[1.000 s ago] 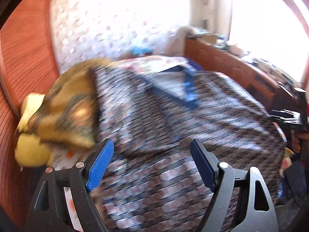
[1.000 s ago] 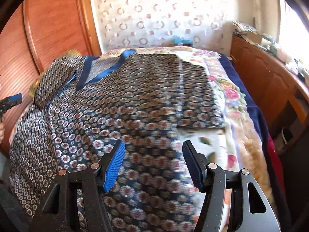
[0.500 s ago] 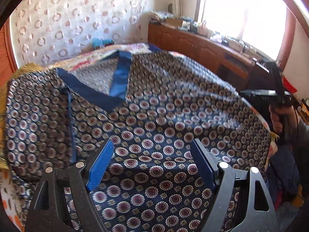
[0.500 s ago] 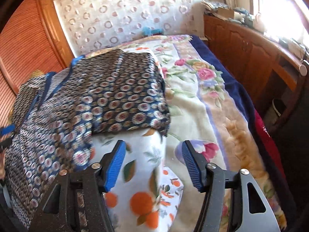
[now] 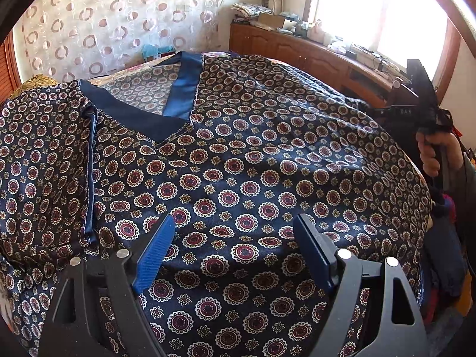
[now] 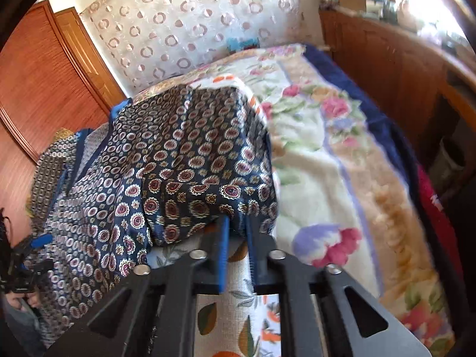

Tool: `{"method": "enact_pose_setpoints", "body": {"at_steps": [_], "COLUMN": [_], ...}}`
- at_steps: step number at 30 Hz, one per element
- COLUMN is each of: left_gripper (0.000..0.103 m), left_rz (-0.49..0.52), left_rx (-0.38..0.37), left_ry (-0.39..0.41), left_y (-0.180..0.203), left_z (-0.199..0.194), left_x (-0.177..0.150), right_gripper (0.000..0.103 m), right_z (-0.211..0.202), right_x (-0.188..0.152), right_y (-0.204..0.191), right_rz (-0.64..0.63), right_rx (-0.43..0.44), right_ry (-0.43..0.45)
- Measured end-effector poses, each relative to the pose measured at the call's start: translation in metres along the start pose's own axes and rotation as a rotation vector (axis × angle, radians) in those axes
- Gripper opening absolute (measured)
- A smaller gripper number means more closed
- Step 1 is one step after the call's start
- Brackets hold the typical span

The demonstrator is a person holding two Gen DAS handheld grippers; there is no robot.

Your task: Fold small clothes

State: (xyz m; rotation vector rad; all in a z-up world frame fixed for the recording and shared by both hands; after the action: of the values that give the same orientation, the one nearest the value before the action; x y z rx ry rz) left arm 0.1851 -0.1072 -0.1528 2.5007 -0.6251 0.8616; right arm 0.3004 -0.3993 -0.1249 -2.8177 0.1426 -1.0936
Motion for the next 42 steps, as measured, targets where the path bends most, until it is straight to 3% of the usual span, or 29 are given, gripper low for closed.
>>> {"method": "enact_pose_setpoints", "body": {"at_steps": [5, 9, 12, 15, 19, 23, 25, 28, 31, 38, 42], "left_gripper": [0.082, 0.082, 0.082, 0.082, 0.082, 0.082, 0.082, 0.082, 0.082, 0.082, 0.082], "left_rz": [0.009, 0.032, 0.045, 0.04, 0.035, 0.039, 0.038, 0.038, 0.037, 0.037, 0.038], "left_rx": [0.013, 0.046, 0.063, 0.056, 0.051, 0.056, 0.055, 0.055, 0.054, 0.054, 0.055], "left_ry": [-0.002, -0.013, -0.02, -0.017, -0.014, -0.016, -0.015, -0.015, -0.015, -0.014, -0.015], "left_y": [0.001, 0.005, 0.005, 0.004, 0.004, 0.004, 0.004, 0.004, 0.005, 0.005, 0.005], "left_z": [-0.001, 0.004, 0.005, 0.005, 0.004, 0.004, 0.004, 0.003, 0.004, 0.004, 0.004], "left_x": [-0.001, -0.001, -0.002, -0.001, -0.001, -0.002, -0.002, -0.002, -0.002, -0.002, -0.002], "right_gripper": [0.004, 0.004, 0.004, 0.004, 0.015, 0.038, 0.041, 0.042, 0.042, 0.042, 0.042], "right_z": [-0.04, -0.072, -0.072, -0.05, -0.034, -0.044, -0.054, -0.066, -0.056, -0.024, -0.013], "right_x": [0.014, 0.019, 0.005, -0.022, -0.052, -0.051, -0.049, -0.052, -0.057, -0.053, -0.035], "right_y": [-0.017, -0.059, -0.09, -0.103, -0.102, -0.079, -0.063, -0.045, -0.035, -0.052, -0.043], "right_rz": [-0.059, -0.16, -0.231, -0.278, -0.309, -0.267, -0.235, -0.186, -0.126, -0.018, 0.008], "right_rx": [0.004, 0.065, 0.114, 0.1, 0.096, 0.085, 0.063, 0.024, -0.018, 0.037, 0.05], "right_ry": [0.134, 0.212, 0.185, 0.1, 0.025, 0.053, 0.088, 0.109, 0.074, -0.005, -0.011]}}
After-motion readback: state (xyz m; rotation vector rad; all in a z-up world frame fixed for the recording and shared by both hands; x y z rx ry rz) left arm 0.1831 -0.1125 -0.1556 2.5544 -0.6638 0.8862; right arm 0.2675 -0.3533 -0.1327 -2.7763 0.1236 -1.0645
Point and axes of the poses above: each gripper's, at about its wrist camera, not at the fingertips, and z roughly the way its jaws point, y to its right, x to its top, the point moved 6 cm from there along z, roughly the way its jaws point, and after that the axes turned 10 degrees about -x, right-handed, at the moved point
